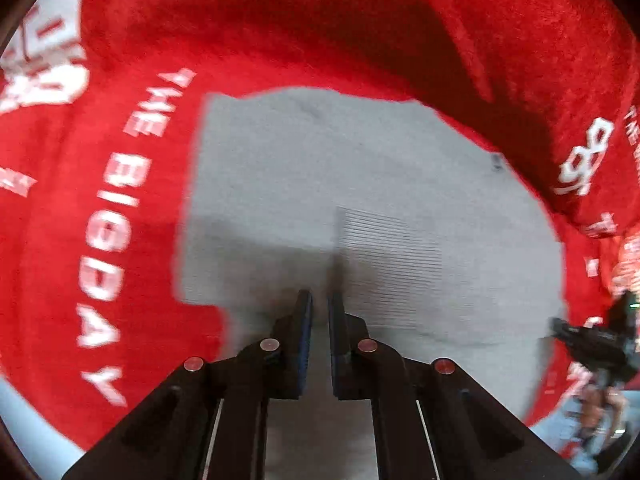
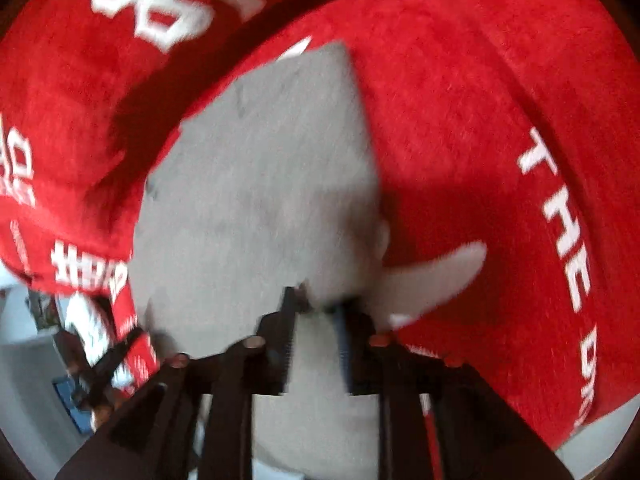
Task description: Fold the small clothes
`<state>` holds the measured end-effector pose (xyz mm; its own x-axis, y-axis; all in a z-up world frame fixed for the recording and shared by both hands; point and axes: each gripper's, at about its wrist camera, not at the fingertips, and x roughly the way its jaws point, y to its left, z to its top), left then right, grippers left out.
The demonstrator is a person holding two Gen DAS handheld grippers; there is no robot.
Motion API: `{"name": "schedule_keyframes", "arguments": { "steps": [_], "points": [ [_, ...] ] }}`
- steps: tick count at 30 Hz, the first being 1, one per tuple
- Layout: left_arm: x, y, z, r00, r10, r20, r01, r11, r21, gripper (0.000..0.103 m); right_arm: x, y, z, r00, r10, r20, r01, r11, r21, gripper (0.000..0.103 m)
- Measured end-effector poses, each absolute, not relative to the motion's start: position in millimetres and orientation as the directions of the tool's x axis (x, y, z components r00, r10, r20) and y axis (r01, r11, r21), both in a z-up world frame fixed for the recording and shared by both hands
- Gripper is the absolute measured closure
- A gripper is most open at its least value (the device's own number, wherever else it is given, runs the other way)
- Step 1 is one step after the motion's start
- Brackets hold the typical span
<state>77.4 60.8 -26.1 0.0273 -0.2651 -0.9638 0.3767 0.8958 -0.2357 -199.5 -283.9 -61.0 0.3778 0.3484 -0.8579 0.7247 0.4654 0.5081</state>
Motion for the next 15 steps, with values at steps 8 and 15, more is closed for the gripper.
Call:
{"name": "schedule_keyframes", "arguments": {
  "steps": [8, 15],
  "points": [
    [79.2, 39.2, -6.1, 0.066, -0.272, -0.960, 0.424, 0.879, -0.220, 0.095, -208.1, -316.1, -22.2, 0.452, 0.176, -0.874, 0.734, 0.483, 0.477, 0.056],
    [65.4, -8.5, -28.7, 0.091, -0.209, -0.974, 0.495, 0.858, -0.137, 0.095, -179.8, -357.2, -68.3, 0.470, 0.215, -0.856, 0.765, 0.386, 0.516, 0.056]
  ]
}}
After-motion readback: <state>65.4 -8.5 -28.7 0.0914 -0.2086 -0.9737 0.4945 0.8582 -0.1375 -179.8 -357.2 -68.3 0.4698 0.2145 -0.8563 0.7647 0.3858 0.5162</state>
